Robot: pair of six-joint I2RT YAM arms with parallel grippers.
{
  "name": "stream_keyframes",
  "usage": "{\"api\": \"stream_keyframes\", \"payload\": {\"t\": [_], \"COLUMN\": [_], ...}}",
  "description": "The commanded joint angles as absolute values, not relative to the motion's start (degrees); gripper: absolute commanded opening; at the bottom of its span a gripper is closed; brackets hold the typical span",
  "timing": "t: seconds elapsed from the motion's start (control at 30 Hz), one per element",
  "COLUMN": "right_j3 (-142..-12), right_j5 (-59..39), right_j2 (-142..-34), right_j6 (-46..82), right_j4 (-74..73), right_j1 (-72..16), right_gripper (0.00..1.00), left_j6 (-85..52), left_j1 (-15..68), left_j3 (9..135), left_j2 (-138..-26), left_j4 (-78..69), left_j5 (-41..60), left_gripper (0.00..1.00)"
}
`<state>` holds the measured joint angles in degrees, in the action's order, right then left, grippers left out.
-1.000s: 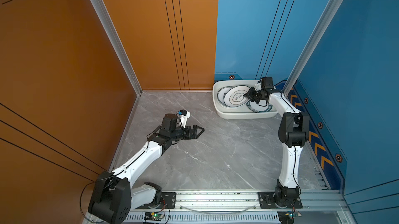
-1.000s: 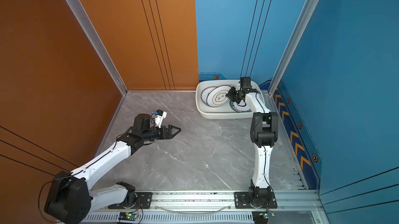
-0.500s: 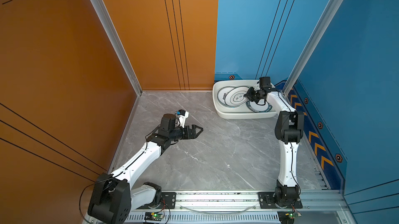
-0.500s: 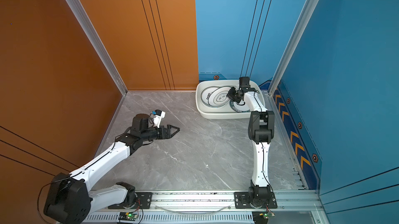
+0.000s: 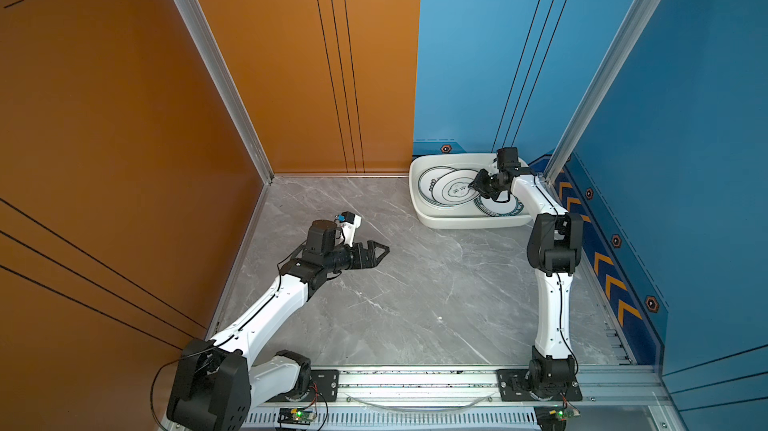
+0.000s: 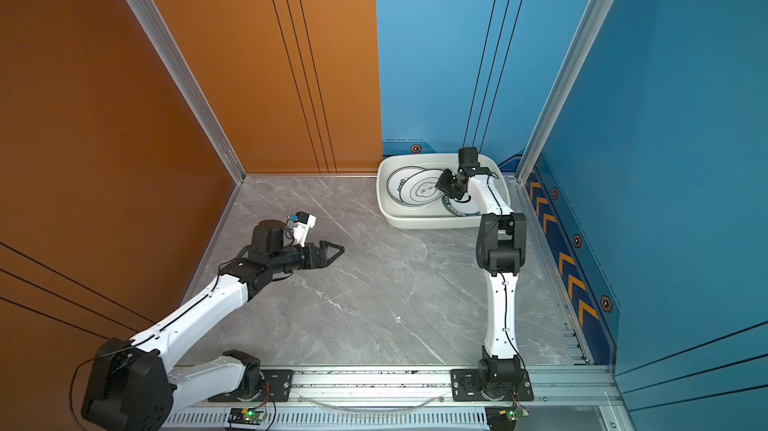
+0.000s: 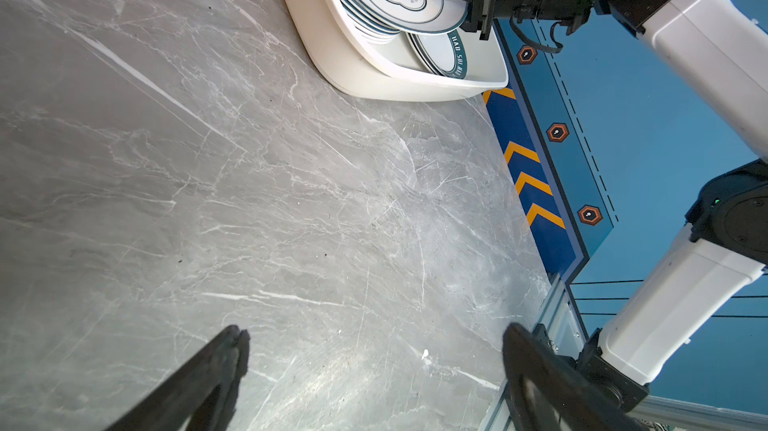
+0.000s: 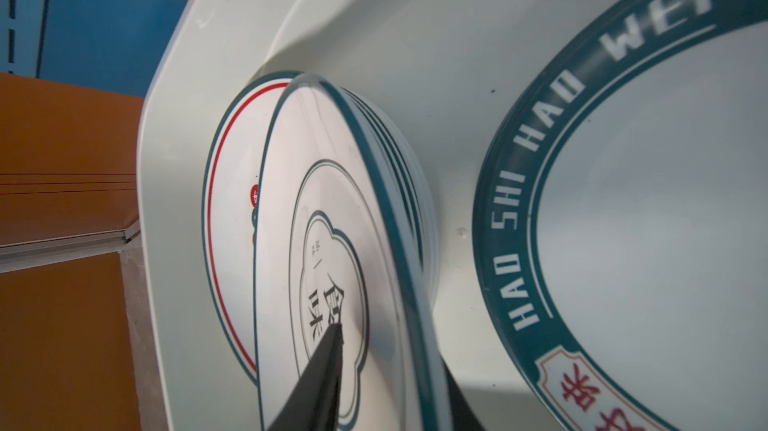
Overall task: Place the plates into the plastic bin on the countertop
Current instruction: 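Lower the cloud-emblem plate flat onto the stack in the bin and open right gripper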
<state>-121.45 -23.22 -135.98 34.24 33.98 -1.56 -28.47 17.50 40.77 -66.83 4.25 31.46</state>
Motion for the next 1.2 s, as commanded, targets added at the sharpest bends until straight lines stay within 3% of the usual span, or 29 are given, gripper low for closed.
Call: {"api": "stream_keyframes", "payload": {"t": [0.0, 0.73, 1.17], "right_j3": [-123.81, -133.69, -139.39], "right_j5": [-20.41, -11.6, 2.99], "right_j2": [-136.02, -142.74, -141.23], "right_j6": [31.84, 28.9, 17.71], "right_j4": [37.02, 42.5, 47.35], "right_j1": [-2.02, -5.38, -9.63], "right_gripper": [0.34, 0.37, 0.44], "left_j6": [-28.04, -27.86, -27.69], "left_j1": [16.94, 16.61, 15.43], "left_j3": [39.51, 39.73, 39.82], "left_j2": [-66.18, -66.77, -66.8], "left_j4": [4.48, 4.57, 4.9], "left_j5": [31.03, 31.46, 30.55], "left_gripper": [0.98, 0.98, 0.98]}}
